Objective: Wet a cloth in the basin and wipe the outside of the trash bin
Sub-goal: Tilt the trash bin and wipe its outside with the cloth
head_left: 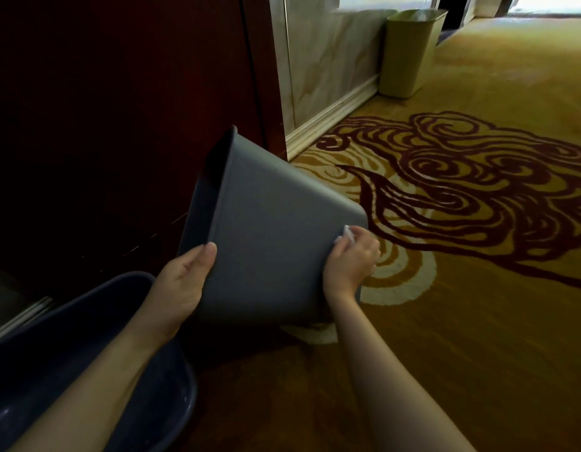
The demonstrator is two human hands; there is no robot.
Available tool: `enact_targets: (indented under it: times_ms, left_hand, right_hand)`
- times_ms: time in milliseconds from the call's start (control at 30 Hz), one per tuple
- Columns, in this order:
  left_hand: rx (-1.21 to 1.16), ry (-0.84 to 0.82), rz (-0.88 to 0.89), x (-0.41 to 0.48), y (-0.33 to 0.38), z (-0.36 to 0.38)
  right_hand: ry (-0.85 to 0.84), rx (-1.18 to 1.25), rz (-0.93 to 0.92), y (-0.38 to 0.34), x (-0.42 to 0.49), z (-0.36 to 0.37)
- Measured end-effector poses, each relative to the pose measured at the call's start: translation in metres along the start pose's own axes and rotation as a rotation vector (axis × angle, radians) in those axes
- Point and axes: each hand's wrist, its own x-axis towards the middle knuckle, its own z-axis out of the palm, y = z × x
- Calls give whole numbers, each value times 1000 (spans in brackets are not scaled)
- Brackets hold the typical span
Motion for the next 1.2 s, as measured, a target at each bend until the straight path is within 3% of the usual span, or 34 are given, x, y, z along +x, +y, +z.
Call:
enact_targets:
  times_ms: [167, 233, 433, 533, 633, 833, 1000, 1100, 1200]
  left_hand:
    - [-16, 10, 1, 3, 1, -1]
    - [-6, 7, -6, 3, 3, -1]
    - [47, 9, 6, 4, 10, 11]
    - [98, 32, 17, 3, 12, 15]
    - [61, 28, 15, 1, 10, 15]
    - [-1, -5, 22, -3, 8, 11]
    - [-4, -8, 9, -2, 9, 12]
    - [1, 8, 7, 0, 11, 13]
    - [36, 26, -13, 3, 12, 14]
  right_hand:
    - [-9, -106, 247, 42, 22, -19]
    - [44, -77, 239, 39, 16, -24]
    - [-48, 178, -405, -55, -62, -7]
    - [-94, 189, -566, -79, -84, 7]
    - [-71, 146, -477, -63, -71, 7]
    - [-10, 6, 95, 17, -18, -11]
    - [-22, -51, 358, 58, -7, -26]
    - [32, 44, 262, 43, -14, -33]
    - [-34, 183, -85, -6, -43, -32]
